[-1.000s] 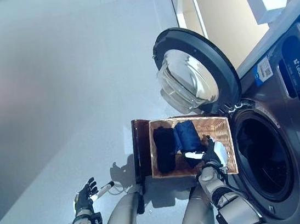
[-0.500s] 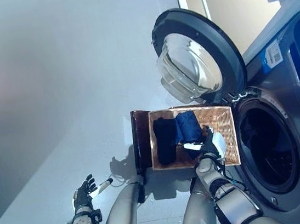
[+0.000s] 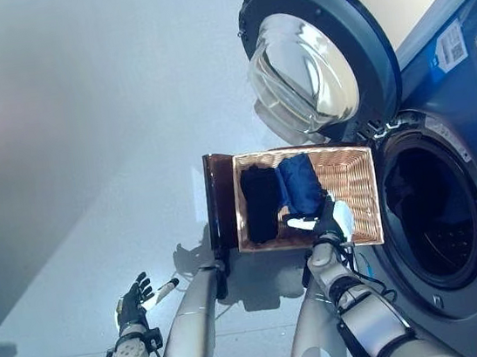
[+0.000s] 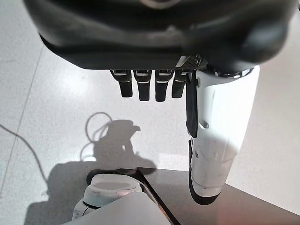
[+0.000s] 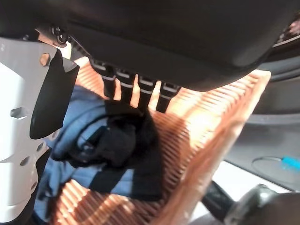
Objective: Pick up the clothes and place them into the washing machine
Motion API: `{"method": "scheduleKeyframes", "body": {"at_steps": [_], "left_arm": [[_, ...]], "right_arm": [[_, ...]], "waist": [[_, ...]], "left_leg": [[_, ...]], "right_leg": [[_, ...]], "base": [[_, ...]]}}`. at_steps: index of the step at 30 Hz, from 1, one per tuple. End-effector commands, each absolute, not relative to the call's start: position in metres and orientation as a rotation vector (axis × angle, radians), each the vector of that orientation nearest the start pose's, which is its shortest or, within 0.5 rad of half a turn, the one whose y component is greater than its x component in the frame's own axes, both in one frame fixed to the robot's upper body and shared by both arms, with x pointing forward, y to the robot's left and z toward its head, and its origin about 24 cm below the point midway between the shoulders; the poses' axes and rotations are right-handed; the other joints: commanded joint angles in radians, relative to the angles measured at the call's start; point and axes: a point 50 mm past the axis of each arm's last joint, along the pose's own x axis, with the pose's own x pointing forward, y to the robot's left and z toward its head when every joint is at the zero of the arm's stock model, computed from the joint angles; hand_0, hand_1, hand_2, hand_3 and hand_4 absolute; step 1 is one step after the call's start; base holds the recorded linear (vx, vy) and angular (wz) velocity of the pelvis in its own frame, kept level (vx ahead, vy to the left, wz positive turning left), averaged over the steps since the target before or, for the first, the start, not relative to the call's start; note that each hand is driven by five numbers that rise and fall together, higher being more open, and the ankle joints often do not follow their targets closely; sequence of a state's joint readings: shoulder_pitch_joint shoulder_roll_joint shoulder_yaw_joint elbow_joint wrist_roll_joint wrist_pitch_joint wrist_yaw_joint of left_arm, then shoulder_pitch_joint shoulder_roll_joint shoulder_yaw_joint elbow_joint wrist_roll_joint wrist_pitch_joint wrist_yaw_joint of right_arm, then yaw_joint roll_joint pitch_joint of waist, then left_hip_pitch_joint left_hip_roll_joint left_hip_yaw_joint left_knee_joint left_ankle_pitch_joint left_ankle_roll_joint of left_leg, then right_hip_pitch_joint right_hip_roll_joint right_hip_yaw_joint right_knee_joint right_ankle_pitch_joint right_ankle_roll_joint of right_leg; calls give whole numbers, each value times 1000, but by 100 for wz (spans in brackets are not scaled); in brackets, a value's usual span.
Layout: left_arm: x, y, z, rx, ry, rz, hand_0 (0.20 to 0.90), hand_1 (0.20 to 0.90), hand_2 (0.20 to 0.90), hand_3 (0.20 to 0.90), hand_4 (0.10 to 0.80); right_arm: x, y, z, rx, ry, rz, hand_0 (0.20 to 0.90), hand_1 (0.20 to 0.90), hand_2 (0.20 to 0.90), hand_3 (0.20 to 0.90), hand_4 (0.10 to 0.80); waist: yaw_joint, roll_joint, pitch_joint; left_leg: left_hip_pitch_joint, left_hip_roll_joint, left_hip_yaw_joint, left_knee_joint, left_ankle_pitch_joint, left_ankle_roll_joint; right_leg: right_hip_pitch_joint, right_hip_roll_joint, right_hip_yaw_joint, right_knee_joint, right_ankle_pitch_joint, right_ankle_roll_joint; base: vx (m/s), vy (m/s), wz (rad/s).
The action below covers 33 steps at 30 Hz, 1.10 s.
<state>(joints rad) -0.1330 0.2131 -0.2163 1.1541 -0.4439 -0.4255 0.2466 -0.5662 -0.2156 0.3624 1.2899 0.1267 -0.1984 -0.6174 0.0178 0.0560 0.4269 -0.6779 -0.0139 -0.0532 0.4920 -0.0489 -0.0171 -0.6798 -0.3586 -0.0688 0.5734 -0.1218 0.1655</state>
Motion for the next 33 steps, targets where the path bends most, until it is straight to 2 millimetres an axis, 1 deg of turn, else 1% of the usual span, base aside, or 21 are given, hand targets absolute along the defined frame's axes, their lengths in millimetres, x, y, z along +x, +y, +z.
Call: {"method": "scheduleKeyframes", "body": {"at_steps": [1,7,9,11,17,21,24,25,26,30,33], "left_arm": [[166,253,-110,82,556,467,900,900,900,900,800],[165,254,-107,90,539,452,900,900,900,900,800],[165,255,-106,92,531,446,900,900,900,900,800],[165,255,-106,92,531,446,900,900,900,900,800],[161,257,-106,101,530,437,900,900,900,900,800],[161,258,-105,100,526,440,900,900,900,900,800],[161,257,-104,94,517,436,900,900,900,900,800],[161,257,-104,94,517,436,900,900,900,900,800],[161,258,-103,90,509,434,900,900,900,900,800],[161,259,-101,78,492,435,900,900,900,900,800],[160,258,-99,68,477,431,900,900,900,900,800]], "right_arm": [[305,-218,-29,-566,315,-513,900,900,900,900,800],[309,-225,-23,-585,317,-546,900,900,900,900,800],[312,-230,-18,-592,309,-570,900,900,900,900,800],[312,-230,-18,-592,309,-570,900,900,900,900,800],[322,-238,-4,-587,274,-623,900,900,900,900,800],[328,-238,4,-584,252,-633,900,900,900,900,800],[333,-239,12,-588,229,-643,900,900,900,900,800],[333,-239,12,-588,229,-643,900,900,900,900,800],[337,-241,18,-587,216,-657,900,900,900,900,800],[340,-244,24,-588,202,-678,900,900,900,900,800],[342,-251,30,-592,210,-719,900,900,900,900,800]], "waist": [[19,12,-65],[31,20,-65],[36,23,-62],[36,23,-63],[42,25,-62],[45,28,-57],[52,36,-51],[52,36,-51],[57,41,-48],[62,46,-44],[74,57,-38]], "left_leg": [[-45,44,32,113,-59,-67],[-69,43,30,130,-62,-65],[-79,42,29,140,-66,-63],[-79,42,29,140,-66,-63],[-100,44,31,150,-69,-61],[-117,42,30,160,-70,-61],[-132,40,31,164,-68,-59],[-133,40,31,165,-68,-59],[-144,37,28,169,-67,-57],[-161,37,27,178,-67,-55],[-189,31,24,194,-69,-51]], "right_leg": [[-41,5,50,-35,180,-14],[-72,6,59,-6,170,-17],[-84,7,61,8,164,-18],[-85,7,61,8,164,-18],[-109,9,66,28,157,-19],[-124,8,69,35,155,-19],[-137,10,70,42,154,-20],[-137,10,70,43,154,-20],[-149,8,72,49,152,-20],[-165,6,73,63,148,-20],[-189,4,72,83,143,-21]], "base": [[-25,1,3],[0,0,0],[0,0,0],[3,2,3],[1,0,1],[0,0,0],[0,0,0],[0,0,0],[0,0,0],[0,0,0],[-18,9,3]]}}
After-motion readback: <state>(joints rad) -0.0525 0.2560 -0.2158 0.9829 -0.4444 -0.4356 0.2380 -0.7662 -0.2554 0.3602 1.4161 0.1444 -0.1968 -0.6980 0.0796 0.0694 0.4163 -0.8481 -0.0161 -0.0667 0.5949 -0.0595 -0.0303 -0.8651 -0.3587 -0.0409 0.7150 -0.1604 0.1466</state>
